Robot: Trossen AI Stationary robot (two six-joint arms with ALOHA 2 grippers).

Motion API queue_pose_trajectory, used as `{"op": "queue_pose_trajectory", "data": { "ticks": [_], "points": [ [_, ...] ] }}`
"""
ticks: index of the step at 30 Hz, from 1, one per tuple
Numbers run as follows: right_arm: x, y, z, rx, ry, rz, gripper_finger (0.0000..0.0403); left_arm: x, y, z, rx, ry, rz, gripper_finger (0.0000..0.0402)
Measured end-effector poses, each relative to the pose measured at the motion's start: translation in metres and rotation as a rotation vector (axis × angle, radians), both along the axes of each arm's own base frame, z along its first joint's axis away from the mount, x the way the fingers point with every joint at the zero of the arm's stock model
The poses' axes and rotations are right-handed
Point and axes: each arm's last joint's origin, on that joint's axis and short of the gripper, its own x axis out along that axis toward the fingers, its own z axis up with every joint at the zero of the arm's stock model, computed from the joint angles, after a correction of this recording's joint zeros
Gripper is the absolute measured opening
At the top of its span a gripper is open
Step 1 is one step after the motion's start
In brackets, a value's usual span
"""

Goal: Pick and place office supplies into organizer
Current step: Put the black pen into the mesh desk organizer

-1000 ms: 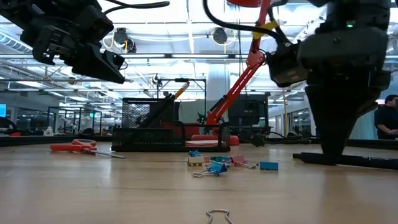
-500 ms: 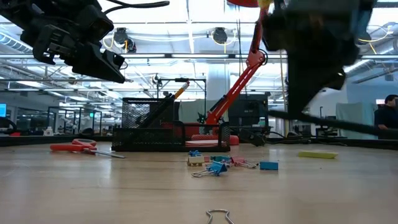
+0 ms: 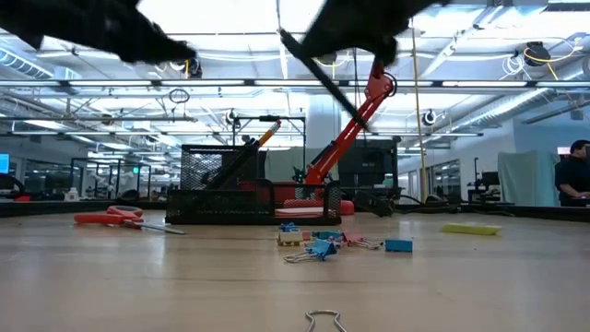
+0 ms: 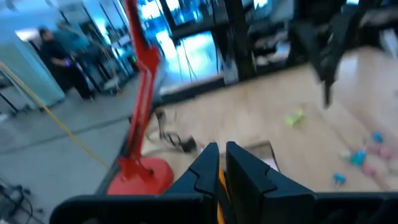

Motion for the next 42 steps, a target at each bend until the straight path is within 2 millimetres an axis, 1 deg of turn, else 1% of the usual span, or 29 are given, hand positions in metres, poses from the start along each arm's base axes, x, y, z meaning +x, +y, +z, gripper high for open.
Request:
{"op": "queue_pose_trajectory", "data": {
  "ticks": [5,9,11,14,17,19,22,27,31,34,38,42],
  "points": [
    [0.019,-0.027,0.017,-0.14,-0.165,-0.054,0.0025,-0.023,-0.002,0.018,-0.028,-0.142,0.001,0.0035],
    [0.035,-0.056,0.024,-0.191,-0.296,-0.101,0.0025,-0.034,-0.003,0.022,-0.044,-0.177,-0.004,0.0035],
    [0.044,-0.07,0.021,-0.19,-0.343,-0.094,0.0025,-0.036,-0.003,0.021,-0.046,-0.167,-0.005,0.0035],
    [0.058,-0.09,0.008,-0.166,-0.429,-0.074,0.0025,-0.037,-0.003,0.019,-0.049,-0.148,-0.004,0.0035],
    [0.069,-0.107,-0.008,-0.145,-0.521,-0.081,0.0025,-0.037,-0.003,0.017,-0.051,-0.128,-0.004,0.0035],
    [0.074,-0.114,-0.018,-0.146,-0.571,-0.101,0.0025,-0.037,-0.003,0.016,-0.053,-0.113,-0.003,0.0035],
    [0.078,-0.12,-0.029,-0.154,-0.659,-0.125,0.0025,-0.036,-0.003,0.015,-0.053,-0.106,-0.003,0.0035],
    [0.082,-0.124,-0.05,-0.173,-0.697,-0.143,0.0025,-0.036,-0.003,0.015,-0.047,-0.106,-0.004,0.0035],
    [0.09,-0.127,-0.064,-0.163,-0.683,-0.147,0.0025,-0.036,-0.003,0.015,-0.044,-0.104,-0.005,0.0035],
    [0.101,-0.127,-0.07,-0.174,-0.645,-0.14,0.0025,-0.037,-0.003,0.013,-0.045,-0.087,-0.004,0.0035],
    [0.122,-0.128,-0.074,-0.219,-0.504,-0.102,0.0025,-0.037,-0.003,0.011,-0.046,-0.067,-0.003,0.0035],
    [0.134,-0.128,-0.072,-0.267,-0.384,-0.079,0.0025,-0.037,-0.003,0.011,-0.047,-0.06,-0.003,0.0035]
  ]
}}
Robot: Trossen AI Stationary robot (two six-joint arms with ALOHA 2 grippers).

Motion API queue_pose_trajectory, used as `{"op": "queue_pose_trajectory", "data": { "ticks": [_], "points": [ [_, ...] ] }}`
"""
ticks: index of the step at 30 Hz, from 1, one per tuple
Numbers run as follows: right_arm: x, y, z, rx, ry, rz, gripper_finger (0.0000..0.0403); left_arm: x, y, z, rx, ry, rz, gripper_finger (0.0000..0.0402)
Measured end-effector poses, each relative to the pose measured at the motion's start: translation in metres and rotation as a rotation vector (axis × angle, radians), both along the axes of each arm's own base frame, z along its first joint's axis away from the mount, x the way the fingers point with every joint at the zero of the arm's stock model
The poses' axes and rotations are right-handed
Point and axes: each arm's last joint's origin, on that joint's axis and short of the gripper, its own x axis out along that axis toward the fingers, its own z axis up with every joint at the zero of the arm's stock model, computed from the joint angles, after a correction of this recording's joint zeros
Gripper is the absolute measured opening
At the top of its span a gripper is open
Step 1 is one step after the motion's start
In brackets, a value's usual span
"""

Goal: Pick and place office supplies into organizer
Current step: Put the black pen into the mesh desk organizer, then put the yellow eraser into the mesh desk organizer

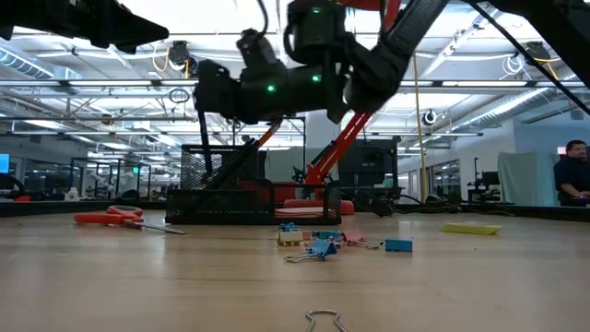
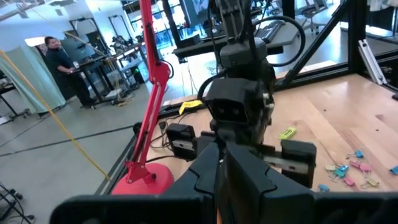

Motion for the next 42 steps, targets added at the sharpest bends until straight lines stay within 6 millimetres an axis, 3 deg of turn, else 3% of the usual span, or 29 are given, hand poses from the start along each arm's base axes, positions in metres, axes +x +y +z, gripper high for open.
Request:
{"op": "queue_pose_trajectory", "data": {
  "ticks": [12,24,36,42],
  "points": [
    [0.002,0.001,-0.013,-0.027,0.189,-0.001,0.0025,0.0,0.0,-0.001,-0.003,0.008,0.0,0.0035],
    [0.001,0.001,-0.016,0.017,0.221,-0.007,0.0028,0.0,0.0,-0.001,-0.003,0.007,-0.001,0.0035],
    [0.001,0.001,-0.016,0.082,0.192,-0.01,0.0101,0.0,0.0,-0.001,-0.007,0.014,-0.002,0.0035],
    [-0.003,0.007,0.001,0.021,0.204,0.007,0.0125,0.0,0.0,-0.003,-0.01,0.029,-0.005,0.0035]
  ]
}}
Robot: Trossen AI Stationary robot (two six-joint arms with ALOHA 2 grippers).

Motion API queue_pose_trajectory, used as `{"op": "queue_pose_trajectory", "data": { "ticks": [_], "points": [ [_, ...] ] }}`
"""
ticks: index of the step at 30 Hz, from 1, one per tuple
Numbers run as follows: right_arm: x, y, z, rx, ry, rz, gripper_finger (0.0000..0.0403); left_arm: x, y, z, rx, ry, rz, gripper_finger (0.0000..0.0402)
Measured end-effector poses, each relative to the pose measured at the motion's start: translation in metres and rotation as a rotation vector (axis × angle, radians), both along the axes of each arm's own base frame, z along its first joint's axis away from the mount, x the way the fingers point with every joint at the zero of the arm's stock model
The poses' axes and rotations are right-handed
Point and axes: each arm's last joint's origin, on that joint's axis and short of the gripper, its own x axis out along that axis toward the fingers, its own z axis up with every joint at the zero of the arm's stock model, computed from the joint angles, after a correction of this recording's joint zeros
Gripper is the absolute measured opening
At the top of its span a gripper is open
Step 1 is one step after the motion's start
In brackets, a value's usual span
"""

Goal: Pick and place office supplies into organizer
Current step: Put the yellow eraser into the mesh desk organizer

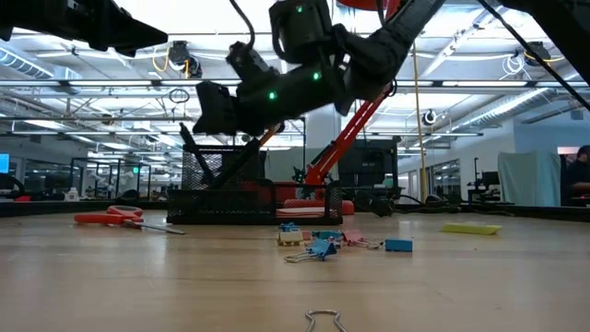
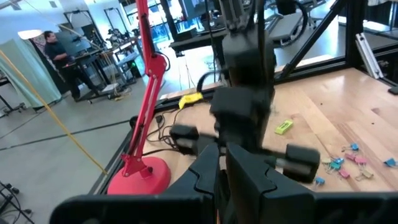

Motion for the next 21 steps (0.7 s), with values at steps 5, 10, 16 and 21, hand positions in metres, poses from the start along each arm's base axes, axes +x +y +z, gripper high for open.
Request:
{"op": "queue_pose_trajectory", "data": {
  "ticks": [5,10,16,21],
  "points": [
    [-0.014,0.012,0.054,-0.073,-0.008,0.039,0.0129,0.0,-0.001,0.0,-0.01,0.0,-0.024,0.0035],
    [-0.047,0.038,0.107,-0.083,0.066,0.102,0.0121,0.0,-0.001,-0.001,-0.029,0.01,-0.021,0.0035],
    [-0.097,0.075,0.145,-0.049,0.188,0.084,0.011,0.0,-0.001,-0.003,-0.082,0.024,-0.016,0.0035],
    [-0.134,0.11,0.139,0.067,0.357,0.046,0.0115,-0.001,-0.001,-0.006,-0.144,0.053,-0.015,0.0035]
  ]
}}
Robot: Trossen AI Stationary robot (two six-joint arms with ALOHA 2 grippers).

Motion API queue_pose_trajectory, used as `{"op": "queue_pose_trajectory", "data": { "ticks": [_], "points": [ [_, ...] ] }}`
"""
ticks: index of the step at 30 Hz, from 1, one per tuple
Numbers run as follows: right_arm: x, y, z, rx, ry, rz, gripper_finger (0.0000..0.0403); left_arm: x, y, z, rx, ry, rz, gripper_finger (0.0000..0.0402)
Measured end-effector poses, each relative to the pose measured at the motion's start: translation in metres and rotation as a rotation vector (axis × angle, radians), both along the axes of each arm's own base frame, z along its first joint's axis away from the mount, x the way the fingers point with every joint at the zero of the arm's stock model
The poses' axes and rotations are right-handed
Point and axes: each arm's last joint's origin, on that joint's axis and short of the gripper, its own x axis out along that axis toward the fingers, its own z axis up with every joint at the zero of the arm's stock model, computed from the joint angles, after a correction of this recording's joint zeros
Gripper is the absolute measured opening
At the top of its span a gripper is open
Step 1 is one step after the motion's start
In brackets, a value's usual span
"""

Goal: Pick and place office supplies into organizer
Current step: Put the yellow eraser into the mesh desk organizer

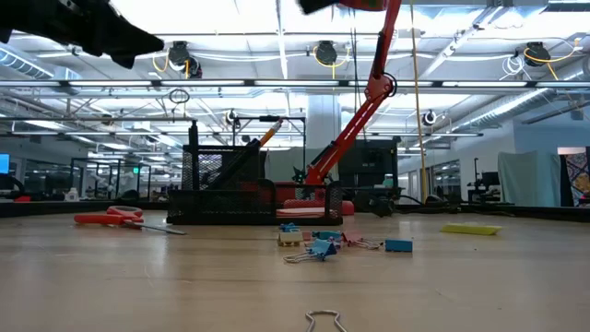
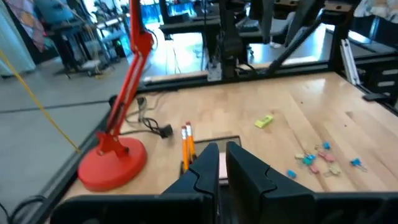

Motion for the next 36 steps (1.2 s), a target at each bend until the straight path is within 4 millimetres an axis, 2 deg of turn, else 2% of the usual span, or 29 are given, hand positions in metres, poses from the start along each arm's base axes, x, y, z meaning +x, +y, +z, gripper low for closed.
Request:
{"op": "queue_pose_trajectory", "data": {
  "ticks": [3,5,8,11,15,19,26,31,36],
  "points": [
    [-0.014,0.017,-0.026,0.053,0.105,-0.059,0.0128,0.001,0.0,-0.003,-0.027,0.03,-0.011,0.0035],
    [-0.02,0.021,-0.046,0.108,0.156,-0.128,0.0139,0.002,0.0,-0.005,-0.042,0.051,-0.011,0.0035],
    [-0.026,0.015,-0.072,0.215,0.208,-0.282,0.0157,0.005,0.0,-0.008,-0.049,0.082,-0.01,0.0035],
    [-0.033,0.001,-0.093,0.299,0.364,-0.399,0.0177,0.011,0.0,-0.009,-0.026,0.081,-0.013,0.0035],
    [-0.045,-0.016,-0.099,0.337,0.547,-0.524,0.0203,0.017,0.001,-0.01,-0.023,0.09,-0.014,0.0035],
    [-0.048,-0.026,-0.101,0.387,0.642,-0.564,0.022,0.021,0.001,-0.014,0.007,0.125,-0.023,0.0035],
    [-0.04,-0.037,-0.11,0.611,0.628,-0.588,0.0226,0.025,0.001,-0.018,0.044,0.158,-0.035,0.0035],
    [-0.046,-0.044,-0.124,0.654,0.66,-0.641,0.0225,0.025,0.001,-0.019,0.045,0.161,-0.031,0.0035],
    [-0.051,-0.041,-0.14,0.723,0.703,-0.635,0.0224,0.025,0.002,-0.02,0.042,0.171,-0.029,0.0035]
  ]
}}
